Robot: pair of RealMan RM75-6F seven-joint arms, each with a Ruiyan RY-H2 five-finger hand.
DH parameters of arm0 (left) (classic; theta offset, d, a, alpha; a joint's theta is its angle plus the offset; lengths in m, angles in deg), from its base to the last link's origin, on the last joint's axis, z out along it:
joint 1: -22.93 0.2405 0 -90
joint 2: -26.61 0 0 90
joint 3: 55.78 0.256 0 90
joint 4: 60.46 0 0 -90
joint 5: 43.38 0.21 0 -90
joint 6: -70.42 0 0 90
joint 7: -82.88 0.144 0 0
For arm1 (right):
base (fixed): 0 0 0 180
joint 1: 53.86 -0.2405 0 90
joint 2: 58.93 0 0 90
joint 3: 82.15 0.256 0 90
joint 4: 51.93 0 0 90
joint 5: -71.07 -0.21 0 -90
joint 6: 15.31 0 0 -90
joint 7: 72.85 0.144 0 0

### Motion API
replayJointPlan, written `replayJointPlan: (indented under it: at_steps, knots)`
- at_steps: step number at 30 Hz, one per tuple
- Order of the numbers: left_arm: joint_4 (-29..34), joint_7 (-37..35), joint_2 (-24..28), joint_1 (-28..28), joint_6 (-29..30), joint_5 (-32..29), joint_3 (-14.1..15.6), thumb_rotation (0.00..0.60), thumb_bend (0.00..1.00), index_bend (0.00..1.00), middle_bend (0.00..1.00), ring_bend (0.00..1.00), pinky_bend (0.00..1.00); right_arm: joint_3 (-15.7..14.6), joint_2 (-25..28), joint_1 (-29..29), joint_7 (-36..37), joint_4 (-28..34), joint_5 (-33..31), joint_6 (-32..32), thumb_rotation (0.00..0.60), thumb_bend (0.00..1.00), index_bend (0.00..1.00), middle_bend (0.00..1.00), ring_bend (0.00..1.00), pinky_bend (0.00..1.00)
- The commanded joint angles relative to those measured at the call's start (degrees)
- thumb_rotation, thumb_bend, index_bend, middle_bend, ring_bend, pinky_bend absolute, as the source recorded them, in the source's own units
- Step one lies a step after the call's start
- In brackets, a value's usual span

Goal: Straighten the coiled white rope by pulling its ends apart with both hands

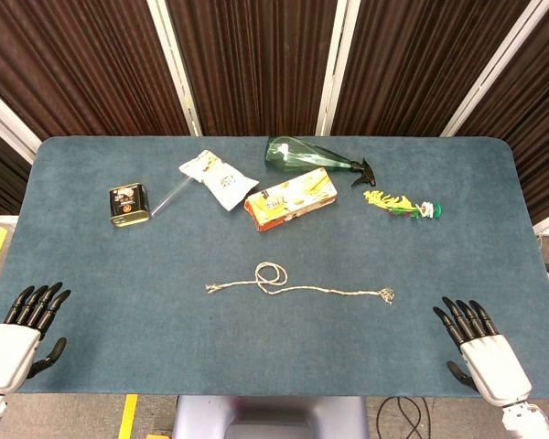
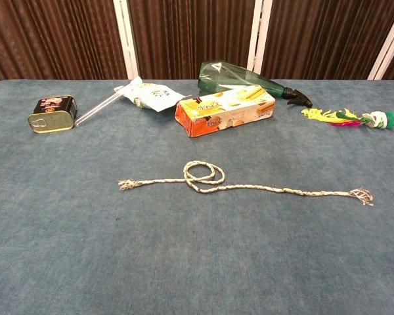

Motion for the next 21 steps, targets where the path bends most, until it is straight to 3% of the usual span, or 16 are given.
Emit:
replayJointPlan:
  at_steps: [1,6,13,21]
  knots:
    - [-0.04,0.40,-0.40,-0.15,-0.30,0.23,0.12,0.600,0.43,0.00,0.00,0.00,0.04,0.16,-0.04,-0.07,-0.01,0.04,-0.22,0.16,0.600,0.33,0.00,0.00,0.00,0.00]
    - [-1.00,-1.41,-2.86,-2.22,-1.54,2.39,0.03,0.600,0.43,0.00,0.00,0.00,0.04,0.38,-0.29,-0.14,-0.44,0.07,-0.65,0.58,0.600,0.33,0.00,0.00,0.00,0.00]
    - [-5.44,-4.55,-12.86,-8.78,-6.50,4.03,-2.61,0.600,0.43,0.01,0.00,0.00,0.05,0.90,-0.94,-0.73,-1.83,0.40,-1.46,1.97,0.600,0.33,0.00,0.00,0.00,0.00]
    - [-9.01,-1.87,-23.11,-15.39,-17.31,-1.23,-5.73,0.600,0.44,0.20,0.00,0.00,0.05,2.55,-2.05,-2.39,-4.30,1.07,-3.86,4.87,0.600,0.33,0.00,0.00,0.00,0.00]
